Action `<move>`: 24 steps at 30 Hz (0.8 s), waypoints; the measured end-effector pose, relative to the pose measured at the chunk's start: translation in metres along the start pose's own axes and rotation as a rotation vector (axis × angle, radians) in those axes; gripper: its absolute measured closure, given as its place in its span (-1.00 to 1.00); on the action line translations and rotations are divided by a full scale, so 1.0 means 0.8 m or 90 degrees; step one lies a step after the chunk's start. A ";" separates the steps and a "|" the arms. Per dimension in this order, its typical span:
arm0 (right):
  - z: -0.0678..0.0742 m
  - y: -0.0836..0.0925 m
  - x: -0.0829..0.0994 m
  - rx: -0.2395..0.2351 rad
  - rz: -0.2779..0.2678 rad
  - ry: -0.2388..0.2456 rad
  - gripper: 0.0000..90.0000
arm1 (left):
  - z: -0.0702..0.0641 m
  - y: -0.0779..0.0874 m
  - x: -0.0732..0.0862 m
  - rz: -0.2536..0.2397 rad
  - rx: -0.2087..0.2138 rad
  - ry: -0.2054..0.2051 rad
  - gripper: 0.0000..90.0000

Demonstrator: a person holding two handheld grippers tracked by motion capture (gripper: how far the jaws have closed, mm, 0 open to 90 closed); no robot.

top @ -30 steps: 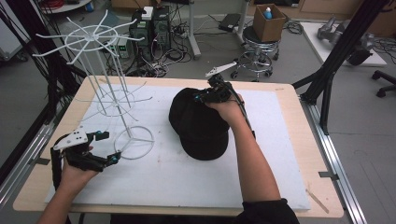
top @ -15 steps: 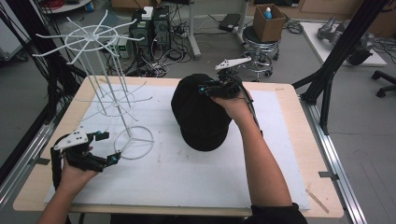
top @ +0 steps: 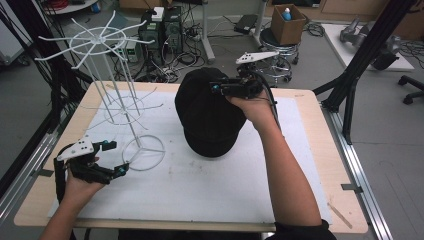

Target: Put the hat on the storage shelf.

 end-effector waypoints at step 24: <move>0.035 0.047 -0.047 -0.105 -0.070 -0.008 0.59 | -0.001 -0.001 0.000 0.000 0.003 0.003 -0.96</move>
Point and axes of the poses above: each handheld gripper's, and its own axes: y roughly backward along the jaws, x roughly out of its underside, z roughly to its left, the point moved 6 cm from there along -y, roughly forward along the jaws, and after that the axes turned 2 degrees about z, right-handed, at the moved point
